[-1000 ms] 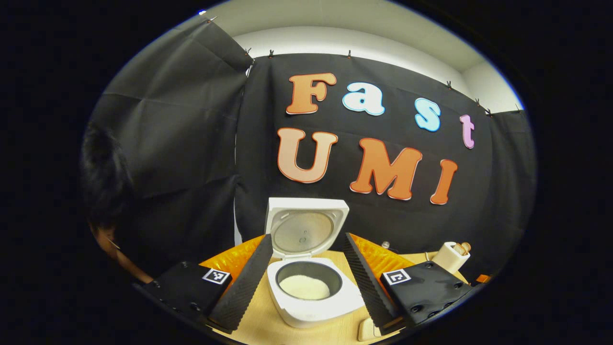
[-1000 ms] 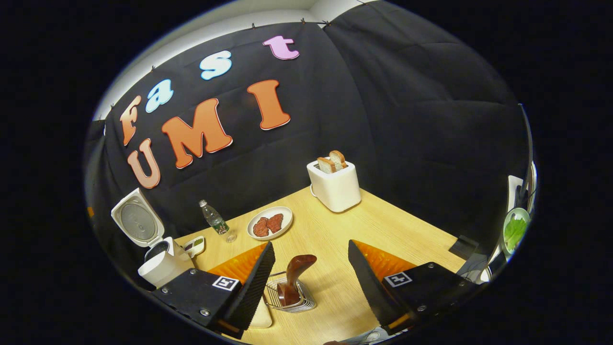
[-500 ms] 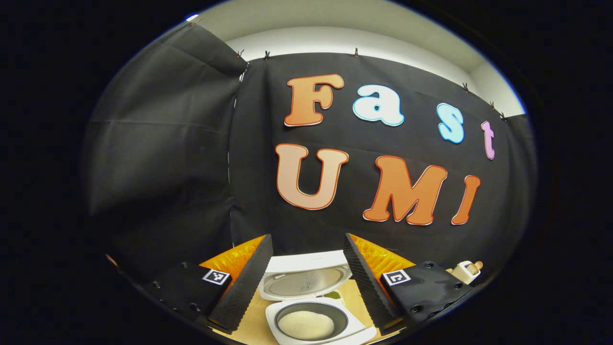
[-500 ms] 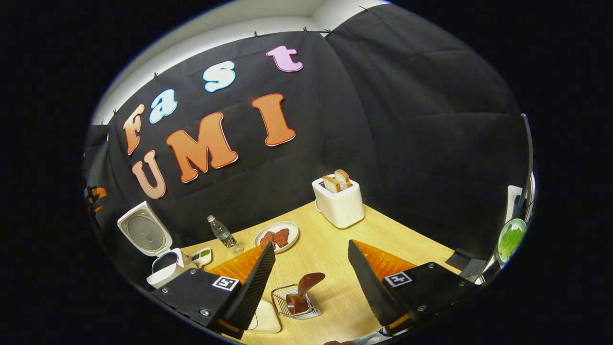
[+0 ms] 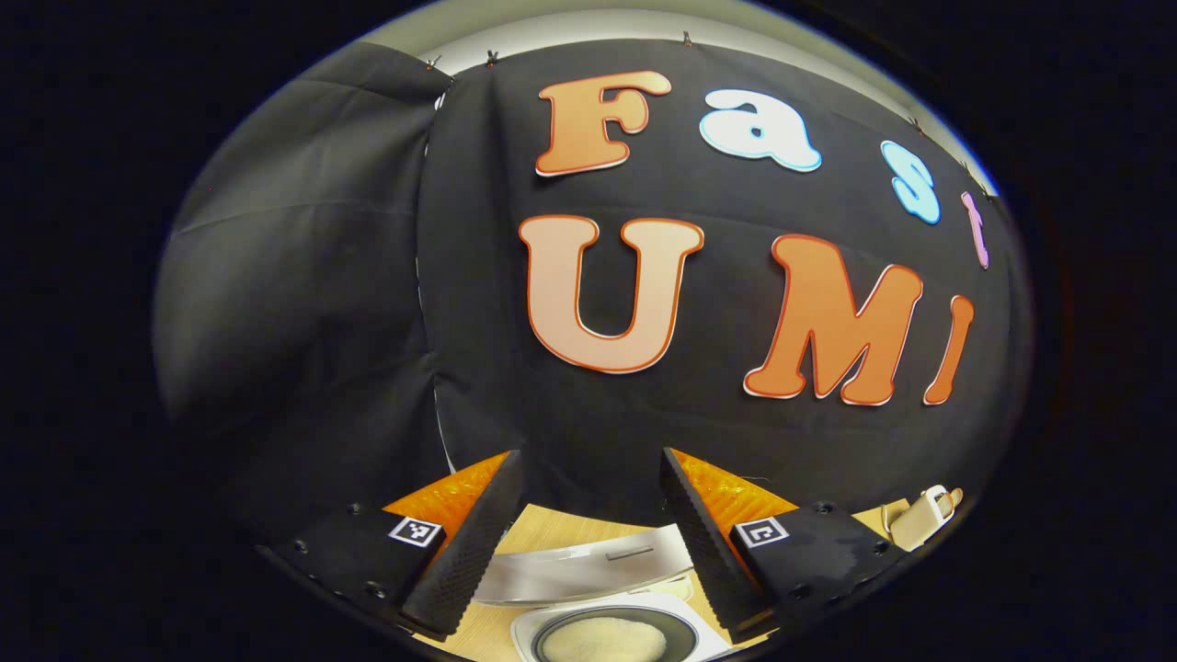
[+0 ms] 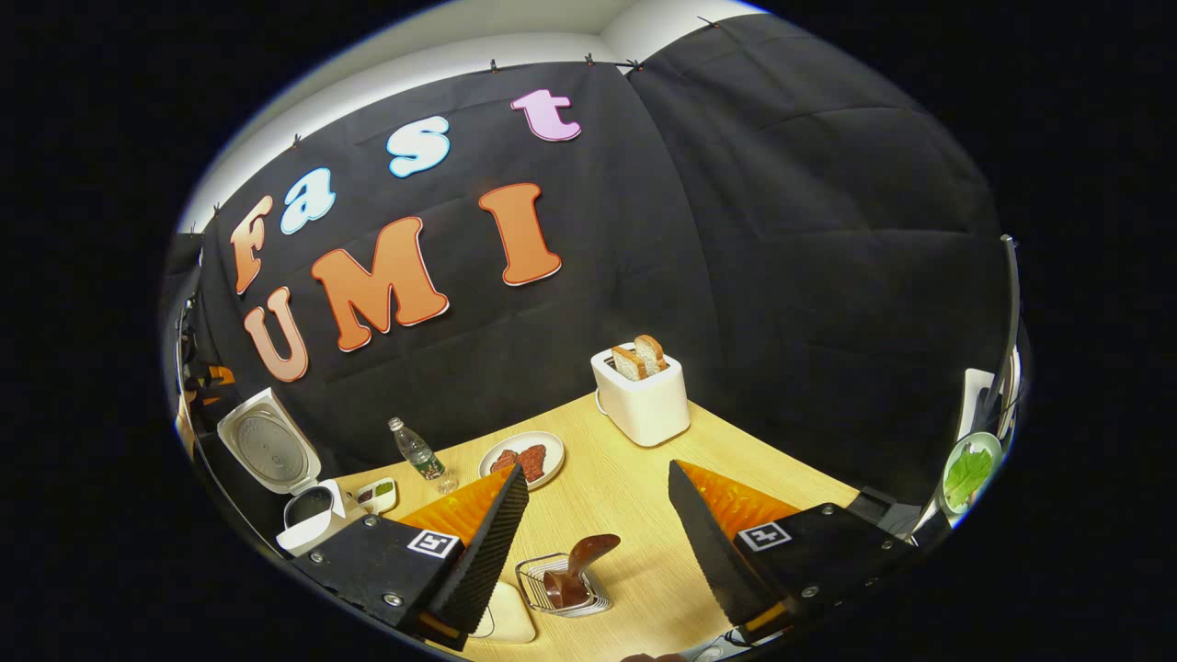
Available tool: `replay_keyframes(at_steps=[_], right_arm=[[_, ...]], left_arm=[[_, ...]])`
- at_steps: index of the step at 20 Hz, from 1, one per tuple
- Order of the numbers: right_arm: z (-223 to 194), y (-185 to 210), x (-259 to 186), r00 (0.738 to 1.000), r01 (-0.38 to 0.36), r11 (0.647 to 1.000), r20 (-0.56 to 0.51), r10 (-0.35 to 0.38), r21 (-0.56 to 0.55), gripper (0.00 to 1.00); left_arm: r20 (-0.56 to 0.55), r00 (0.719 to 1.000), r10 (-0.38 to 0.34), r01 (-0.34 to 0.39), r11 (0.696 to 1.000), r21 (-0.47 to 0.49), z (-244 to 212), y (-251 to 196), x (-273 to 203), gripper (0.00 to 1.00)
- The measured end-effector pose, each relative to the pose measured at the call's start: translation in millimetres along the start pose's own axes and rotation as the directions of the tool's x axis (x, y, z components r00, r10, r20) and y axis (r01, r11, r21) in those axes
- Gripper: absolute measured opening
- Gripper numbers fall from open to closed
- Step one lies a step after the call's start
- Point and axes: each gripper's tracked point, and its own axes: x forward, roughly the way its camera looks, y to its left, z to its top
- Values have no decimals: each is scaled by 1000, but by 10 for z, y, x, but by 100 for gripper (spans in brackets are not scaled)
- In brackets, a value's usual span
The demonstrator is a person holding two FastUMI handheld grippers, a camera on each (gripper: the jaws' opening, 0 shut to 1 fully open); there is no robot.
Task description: Close the left gripper, press the button to open the rice cooker; take a wooden spoon from the chopstick holder with the right hand, scoop a spoonful of rice and pour it into the rice cooker, then put the wooden spoon back into the chopstick holder.
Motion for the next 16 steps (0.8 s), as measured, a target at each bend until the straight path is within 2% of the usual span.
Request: replay_keyframes(at_steps=[6, 8, 12, 16], right_arm=[[-114, 118, 48, 1000, -9, 1000, -19, 9, -17, 94], [-108, 194, 30, 1000, -20, 999, -17, 19, -38, 94], [45, 376, -32, 999, -44, 995, 8, 45, -86, 95], [154, 657, -108, 993, -112, 989, 26, 115, -98, 95]], left_arm=[[-90, 996, 3, -5, 1000, -30, -360, 74, 185, 100], [-70, 998, 5, -7, 999, -39, -358, 116, 105, 100], [-89, 995, -42, 39, 998, -40, -468, 13, -90, 100], [-118, 989, -84, 78, 995, -55, -632, -87, -363, 100]])
